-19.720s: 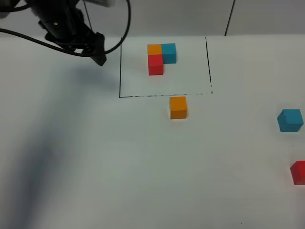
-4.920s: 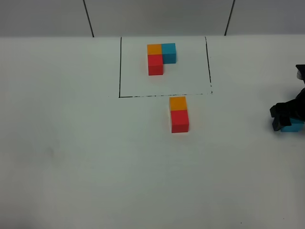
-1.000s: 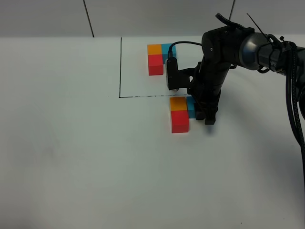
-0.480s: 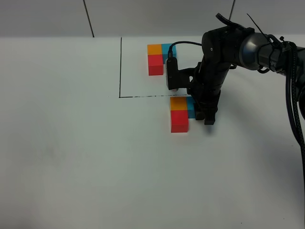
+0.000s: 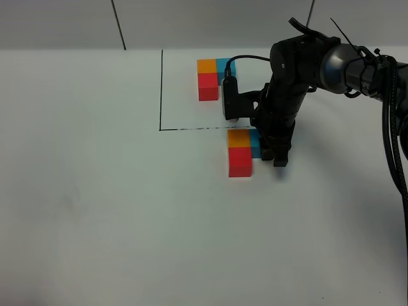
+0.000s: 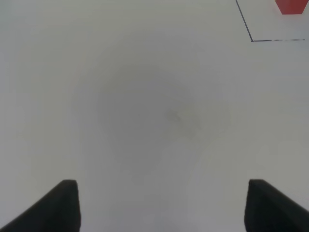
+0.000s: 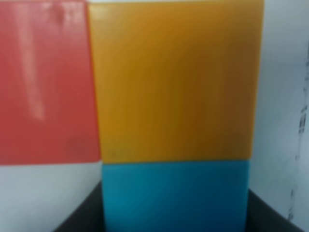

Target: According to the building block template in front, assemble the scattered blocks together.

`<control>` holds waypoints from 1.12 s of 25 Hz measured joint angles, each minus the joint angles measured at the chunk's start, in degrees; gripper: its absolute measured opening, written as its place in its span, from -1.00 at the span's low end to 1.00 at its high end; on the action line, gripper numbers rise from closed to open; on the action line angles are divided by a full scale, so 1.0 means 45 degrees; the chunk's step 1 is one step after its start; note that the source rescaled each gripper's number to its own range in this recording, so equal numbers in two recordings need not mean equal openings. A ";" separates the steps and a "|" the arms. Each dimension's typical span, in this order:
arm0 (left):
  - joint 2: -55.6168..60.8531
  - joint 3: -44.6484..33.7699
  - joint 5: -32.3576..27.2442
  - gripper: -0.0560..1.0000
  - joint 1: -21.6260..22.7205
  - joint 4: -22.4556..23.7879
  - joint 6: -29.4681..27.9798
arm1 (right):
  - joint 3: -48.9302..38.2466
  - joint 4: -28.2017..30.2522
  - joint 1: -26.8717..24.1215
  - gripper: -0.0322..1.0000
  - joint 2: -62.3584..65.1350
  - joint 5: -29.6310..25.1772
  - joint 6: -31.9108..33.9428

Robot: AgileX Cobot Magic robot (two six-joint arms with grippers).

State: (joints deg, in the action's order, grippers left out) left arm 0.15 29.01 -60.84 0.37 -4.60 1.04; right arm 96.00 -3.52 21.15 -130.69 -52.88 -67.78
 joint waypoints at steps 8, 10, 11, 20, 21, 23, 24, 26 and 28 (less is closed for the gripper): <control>0.0000 0.0000 0.0000 0.16 0.0000 0.0000 0.0000 | 0.0000 -0.0037 -0.0018 -0.92 0.0000 -0.0074 -0.0028; 0.0000 0.0000 0.0000 0.16 0.0000 0.0000 0.0000 | 0.0000 -0.0037 -0.0018 -0.81 0.0048 -0.0051 -0.0028; 0.0000 0.0000 0.0000 0.16 0.0000 0.0000 0.0000 | -0.0027 -0.0037 -0.0018 -0.72 0.0064 -0.0066 -0.0028; 0.0000 0.0000 0.0000 0.16 0.0000 0.0000 0.0000 | -0.0081 -0.0683 -0.1079 0.38 0.1928 -0.0435 0.2904; 0.0000 0.0000 0.0000 0.16 0.0000 0.0000 0.0000 | -0.0081 -0.1081 -0.1440 0.49 0.2195 -0.0466 0.3748; 0.0000 0.0000 0.0000 0.16 0.0000 0.0000 0.0000 | -0.0081 -0.1589 -0.2469 0.65 0.2638 -0.0733 0.5792; 0.0000 0.0000 0.0000 0.16 0.0000 0.0000 0.0000 | -0.0081 -0.1702 -0.3035 0.71 0.2848 -0.1042 0.6495; 0.0000 0.0000 0.0000 0.16 0.0000 0.0000 0.0000 | -0.0096 -0.1733 -0.4065 0.78 0.3173 -0.1644 0.7670; 0.0000 0.0000 0.0000 0.16 0.0000 0.0000 0.0000 | -0.0309 -0.1733 -0.5077 0.81 0.3593 -0.1901 0.8345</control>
State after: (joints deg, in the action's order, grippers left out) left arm 0.15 29.01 -60.84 0.37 -4.60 1.04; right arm 94.61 -11.31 -1.70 -114.52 -61.44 -30.23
